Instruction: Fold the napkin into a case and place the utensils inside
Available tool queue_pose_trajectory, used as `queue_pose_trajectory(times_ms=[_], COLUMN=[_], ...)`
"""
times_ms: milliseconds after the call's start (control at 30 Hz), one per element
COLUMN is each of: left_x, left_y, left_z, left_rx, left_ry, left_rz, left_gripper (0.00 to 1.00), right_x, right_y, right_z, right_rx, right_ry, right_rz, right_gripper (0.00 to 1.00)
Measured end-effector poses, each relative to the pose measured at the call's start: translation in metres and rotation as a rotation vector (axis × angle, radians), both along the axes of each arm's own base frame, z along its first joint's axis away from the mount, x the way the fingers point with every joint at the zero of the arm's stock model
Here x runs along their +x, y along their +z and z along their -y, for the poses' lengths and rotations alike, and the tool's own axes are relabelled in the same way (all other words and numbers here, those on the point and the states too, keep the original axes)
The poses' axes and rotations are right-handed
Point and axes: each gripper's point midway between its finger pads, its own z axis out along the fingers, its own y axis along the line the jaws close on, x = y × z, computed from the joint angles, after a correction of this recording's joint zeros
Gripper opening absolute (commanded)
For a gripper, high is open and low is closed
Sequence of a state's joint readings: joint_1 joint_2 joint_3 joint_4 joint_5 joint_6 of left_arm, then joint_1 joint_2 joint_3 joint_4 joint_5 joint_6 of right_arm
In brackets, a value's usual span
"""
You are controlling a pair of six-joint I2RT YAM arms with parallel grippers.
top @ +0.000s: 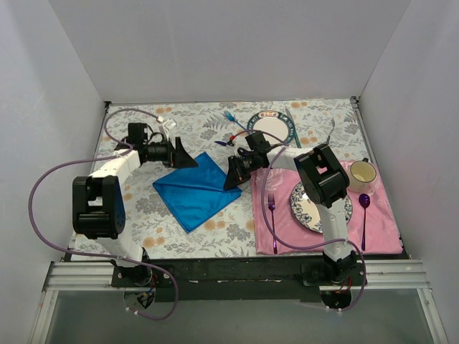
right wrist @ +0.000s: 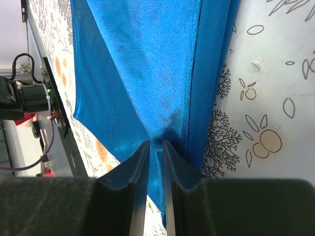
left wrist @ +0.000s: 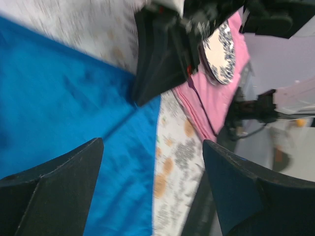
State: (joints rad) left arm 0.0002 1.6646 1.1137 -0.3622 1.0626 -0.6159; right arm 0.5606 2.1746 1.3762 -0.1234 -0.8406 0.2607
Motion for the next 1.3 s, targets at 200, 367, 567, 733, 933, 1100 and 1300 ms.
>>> queue_pose_trajectory(times_ms=[200, 367, 567, 733, 933, 1100, 1300], left_x=[-0.04, -0.026, -0.023, -0.021, -0.016, -0.016, -0.01], left_y=[-0.04, -0.044, -0.069, -0.08, -0.088, -0.088, -0.089], left_z=[0.015, 0.027, 0.035, 0.035, 0.032, 0.025, -0.008], left_rx=[-0.13, -0.174, -0.199, -0.207, -0.218, -0.231, -0.256], left_ry=[0.079, 0.098, 0.133, 0.157, 0.167, 0.164, 0.213], left_rz=[-0.373, -0.409, -0.494, -0.513, -0.511, -0.502, -0.497], left_gripper=[0.91, 0.92, 0.92, 0.92, 0.92, 0.92, 0.92], right_x=[0.0, 0.0, 0.0, 0.0, 0.0, 0.0, 0.001], right_y=[0.0, -0.001, -0.002, -0.002, -0.003, -0.003, -0.003], right_z=[0.0, 0.0, 0.0, 0.0, 0.0, 0.0, 0.001], right_rx=[-0.001, -0.002, -0.002, -0.003, -0.004, -0.005, -0.007], right_ry=[-0.002, -0.003, -0.004, -0.004, -0.004, -0.004, -0.005], right_rz=[-0.002, -0.005, -0.009, -0.009, -0.009, -0.008, -0.006], right_gripper=[0.24, 0.24, 0.23, 0.22, 0.2, 0.2, 0.19])
